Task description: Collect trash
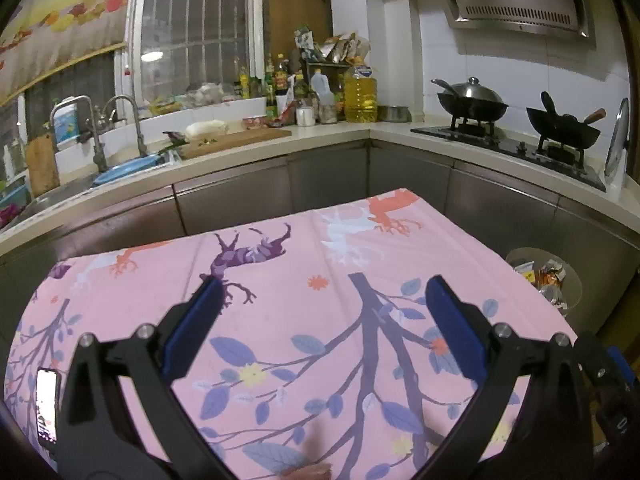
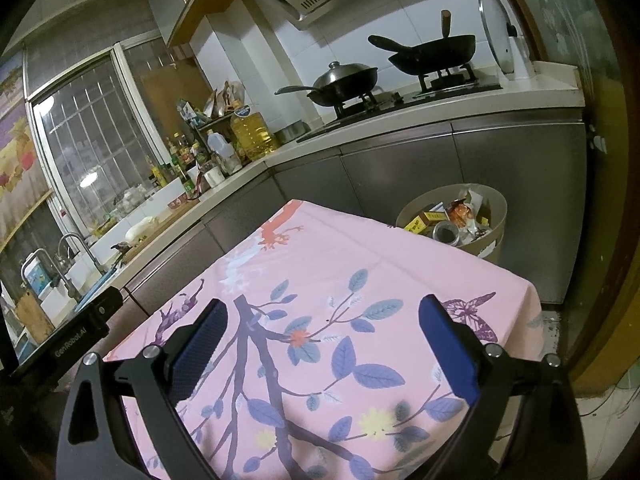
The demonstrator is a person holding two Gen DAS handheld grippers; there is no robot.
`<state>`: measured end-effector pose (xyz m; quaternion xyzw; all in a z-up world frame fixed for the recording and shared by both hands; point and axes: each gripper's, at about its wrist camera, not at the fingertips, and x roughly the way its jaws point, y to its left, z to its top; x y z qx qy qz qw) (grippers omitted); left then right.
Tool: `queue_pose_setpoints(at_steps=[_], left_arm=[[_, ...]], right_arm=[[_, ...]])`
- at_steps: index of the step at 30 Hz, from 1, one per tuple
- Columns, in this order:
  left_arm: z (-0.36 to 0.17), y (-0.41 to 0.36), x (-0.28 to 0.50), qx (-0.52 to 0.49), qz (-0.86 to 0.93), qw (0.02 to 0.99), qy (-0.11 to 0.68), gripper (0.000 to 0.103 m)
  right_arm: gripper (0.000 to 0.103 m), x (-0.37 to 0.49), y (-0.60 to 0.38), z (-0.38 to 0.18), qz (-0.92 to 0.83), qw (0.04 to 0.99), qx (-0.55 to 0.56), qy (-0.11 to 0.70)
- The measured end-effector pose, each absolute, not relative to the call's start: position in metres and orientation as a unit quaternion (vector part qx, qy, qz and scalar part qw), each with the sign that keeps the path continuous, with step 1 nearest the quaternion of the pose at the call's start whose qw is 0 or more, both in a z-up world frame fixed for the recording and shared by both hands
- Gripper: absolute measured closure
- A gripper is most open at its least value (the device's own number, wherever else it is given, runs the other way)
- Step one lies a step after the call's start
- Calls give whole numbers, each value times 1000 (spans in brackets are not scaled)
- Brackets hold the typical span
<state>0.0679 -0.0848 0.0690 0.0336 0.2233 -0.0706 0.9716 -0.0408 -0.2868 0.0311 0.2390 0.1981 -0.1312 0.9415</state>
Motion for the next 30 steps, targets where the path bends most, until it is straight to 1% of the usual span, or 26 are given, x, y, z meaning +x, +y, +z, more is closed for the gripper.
queue_pose_setpoints(at_steps=[16,30], left_arm=[[67,-85,68,34,-72,971,224,6],[62,-81,75,35,-81,965,247,6]], right_arm=[[10,-39,-286,32,-129,942,239,199],[10,-34,-281,29,-122,940,241,207]])
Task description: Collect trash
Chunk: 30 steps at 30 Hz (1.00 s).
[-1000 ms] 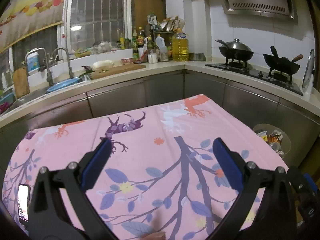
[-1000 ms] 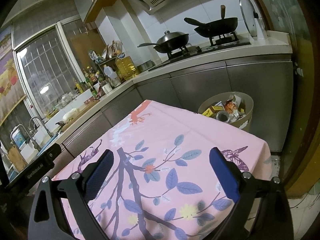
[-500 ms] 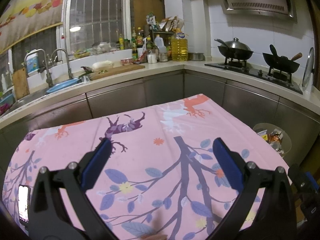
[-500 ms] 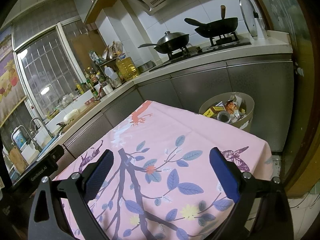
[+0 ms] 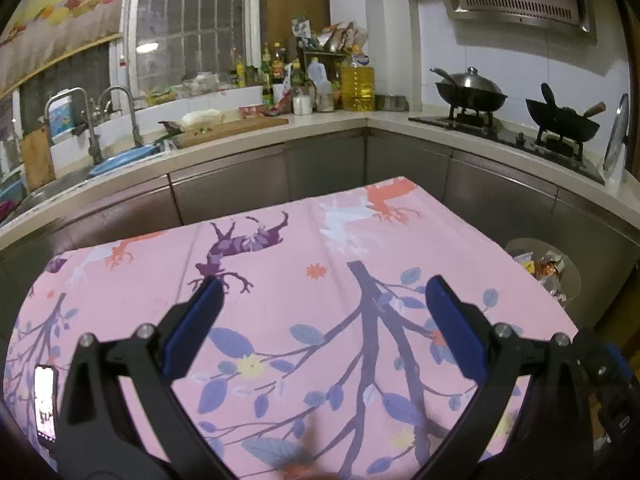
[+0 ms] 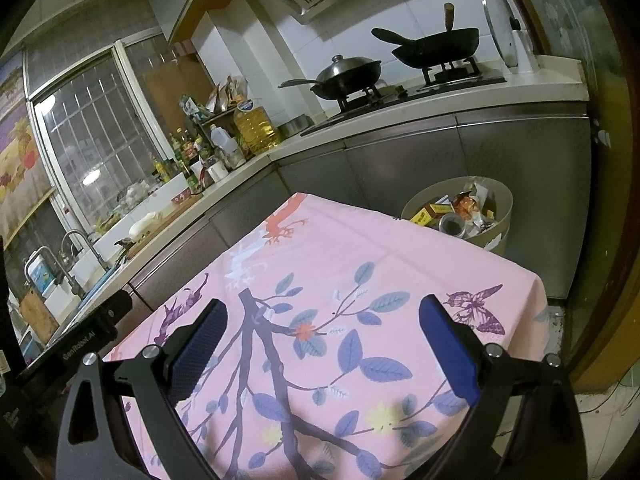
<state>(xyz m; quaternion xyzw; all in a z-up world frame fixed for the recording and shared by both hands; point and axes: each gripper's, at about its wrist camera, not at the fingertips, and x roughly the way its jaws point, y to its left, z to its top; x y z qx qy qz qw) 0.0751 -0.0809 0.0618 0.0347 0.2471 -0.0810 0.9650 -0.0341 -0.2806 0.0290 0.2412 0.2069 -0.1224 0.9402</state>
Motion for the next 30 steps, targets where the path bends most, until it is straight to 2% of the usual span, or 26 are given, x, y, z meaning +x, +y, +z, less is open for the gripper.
queue_pose_setpoints(at_steps=[19,30], left_arm=[[53,-79,78,48,-81,961,259,6],[50,-73,82,20,-104,955,278,6]], right_arm=[[10,-31,-279,22,-115,939,241,218],[10,-30,-279,18,-114,937,245,222]])
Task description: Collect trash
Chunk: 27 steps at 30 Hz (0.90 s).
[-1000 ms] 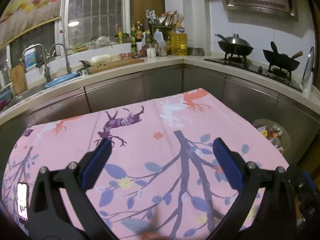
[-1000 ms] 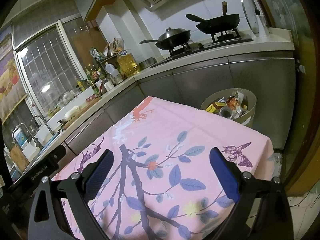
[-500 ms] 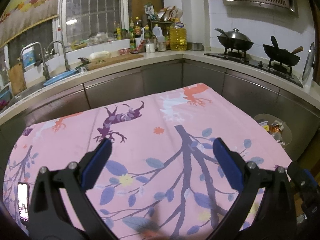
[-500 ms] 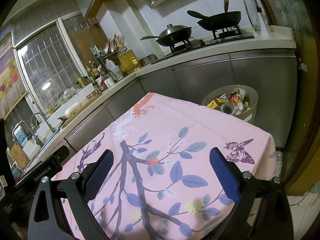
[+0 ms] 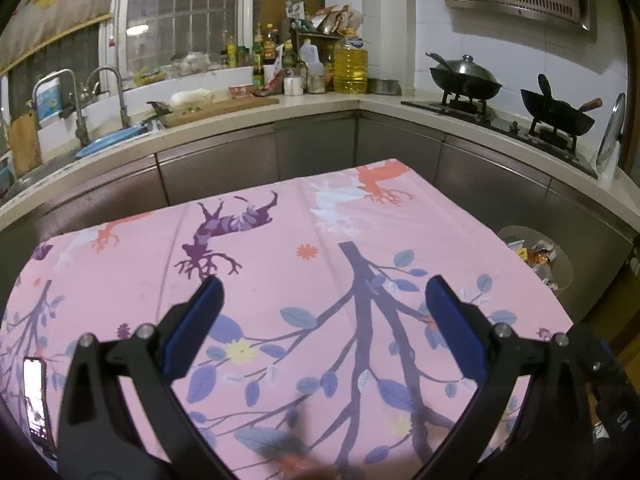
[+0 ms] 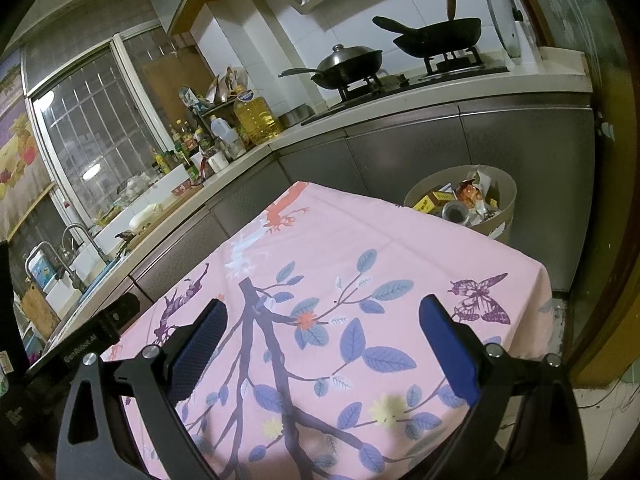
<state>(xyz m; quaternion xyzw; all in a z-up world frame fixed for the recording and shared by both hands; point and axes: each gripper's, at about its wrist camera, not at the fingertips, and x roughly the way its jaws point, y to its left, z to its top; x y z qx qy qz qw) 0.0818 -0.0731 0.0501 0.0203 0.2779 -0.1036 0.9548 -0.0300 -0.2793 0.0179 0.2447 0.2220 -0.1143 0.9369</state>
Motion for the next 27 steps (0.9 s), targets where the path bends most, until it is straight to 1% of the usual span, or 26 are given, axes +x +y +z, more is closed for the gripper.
queue_pose_setpoints(at_steps=[27], left_arm=[[46,-75,84,30,-92,956,278,6]], right_arm=[[10,-31,-283,18,-114,936,249,222]])
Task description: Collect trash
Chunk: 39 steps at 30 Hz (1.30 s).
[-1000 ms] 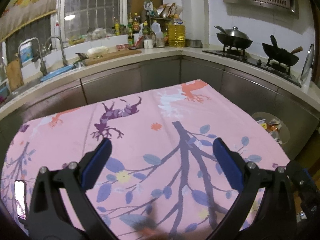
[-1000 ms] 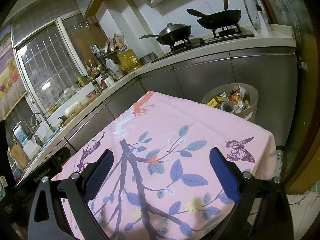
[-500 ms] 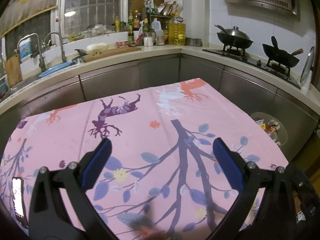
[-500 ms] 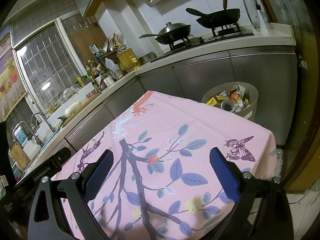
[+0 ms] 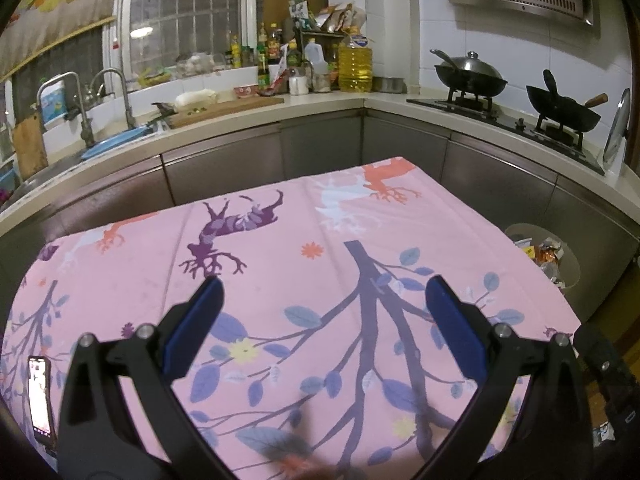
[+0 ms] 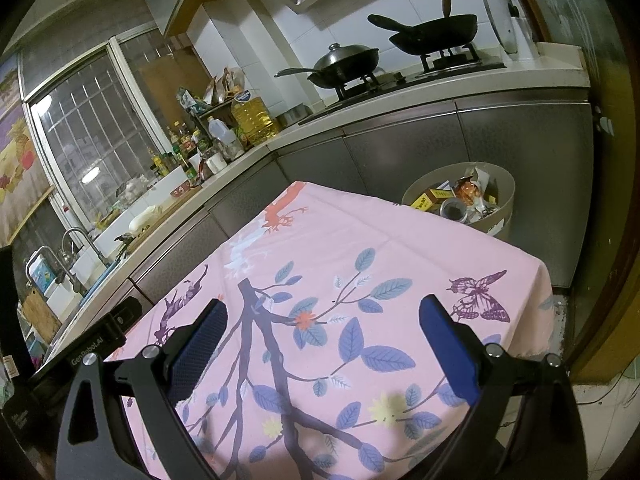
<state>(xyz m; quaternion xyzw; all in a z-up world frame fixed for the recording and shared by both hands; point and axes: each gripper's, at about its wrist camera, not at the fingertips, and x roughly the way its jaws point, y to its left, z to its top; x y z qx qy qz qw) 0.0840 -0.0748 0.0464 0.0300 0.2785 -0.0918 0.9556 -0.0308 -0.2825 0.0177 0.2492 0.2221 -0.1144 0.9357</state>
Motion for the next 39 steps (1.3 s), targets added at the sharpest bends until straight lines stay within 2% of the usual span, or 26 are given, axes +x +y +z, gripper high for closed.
queue_pose_setpoints(at_steps=[39], left_arm=[[37,-89,89,57,-102,947,298,6]], right_arm=[[10,-35,-284,13,-123,930,263,225]])
